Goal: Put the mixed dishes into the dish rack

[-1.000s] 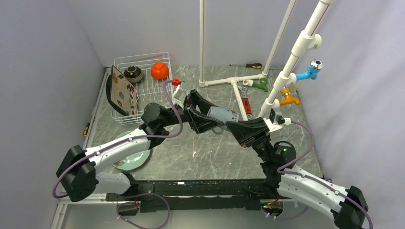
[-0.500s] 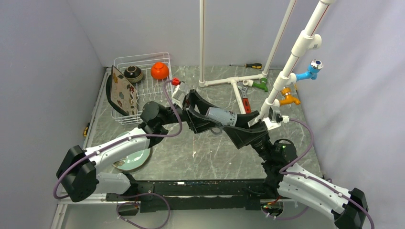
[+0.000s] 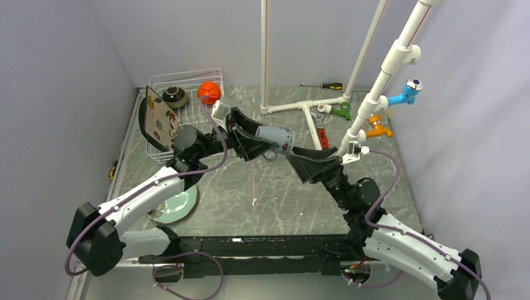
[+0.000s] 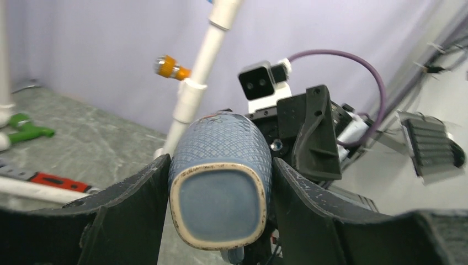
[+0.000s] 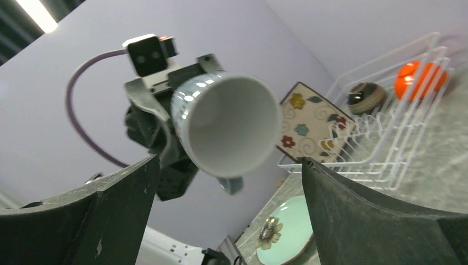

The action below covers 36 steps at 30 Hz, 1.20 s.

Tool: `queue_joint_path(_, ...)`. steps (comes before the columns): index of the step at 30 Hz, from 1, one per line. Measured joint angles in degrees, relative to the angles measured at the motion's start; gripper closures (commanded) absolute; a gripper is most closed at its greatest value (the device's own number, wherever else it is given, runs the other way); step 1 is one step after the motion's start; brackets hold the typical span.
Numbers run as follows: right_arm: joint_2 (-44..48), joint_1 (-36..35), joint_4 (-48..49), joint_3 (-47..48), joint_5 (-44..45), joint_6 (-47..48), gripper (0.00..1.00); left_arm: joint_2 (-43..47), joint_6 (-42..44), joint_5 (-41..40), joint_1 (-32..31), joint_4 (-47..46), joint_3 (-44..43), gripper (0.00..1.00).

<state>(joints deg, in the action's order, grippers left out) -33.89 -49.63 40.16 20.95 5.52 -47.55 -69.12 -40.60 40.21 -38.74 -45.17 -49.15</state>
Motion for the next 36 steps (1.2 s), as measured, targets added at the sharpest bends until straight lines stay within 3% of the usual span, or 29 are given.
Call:
queue_joint_path(6, 4.0, 0.04, -11.91, -0.02, 9.66, -4.35, 0.07, 4.96, 5.2, -10.4, 2.64, 13.68, -1.92, 1.0)
queue_joint_path(12, 5.77, 0.2, -26.01, 1.64, 18.69, -7.65, 0.11, 5.16, 14.73, -37.68, 2.84, 38.93, -11.19, 1.0)
queue_joint_path(18, -7.61, 0.2, -34.6, 16.15, 13.75, 0.22, 0.09, 2.08, 23.43, -60.15, 3.58, 50.49, -14.64, 1.0)
queue_joint_path(22, -18.43, 0.2, -37.64, 24.44, 7.1, 4.24, 0.11, 0.81, 27.67, -66.14, 4.63, 51.15, -13.42, 1.0)
queue_joint_path(26, -24.41, -0.22, -40.26, 25.35, -0.68, 6.12, 0.1, -0.57, 30.53, -68.67, 6.86, 50.77, -11.98, 1.0)
queue_joint_path(36, -22.75, -0.9, -48.68, 25.46, -6.03, 10.75, 0.08, -5.27, 32.89, -69.85, 14.14, 50.58, -11.67, 1.0)
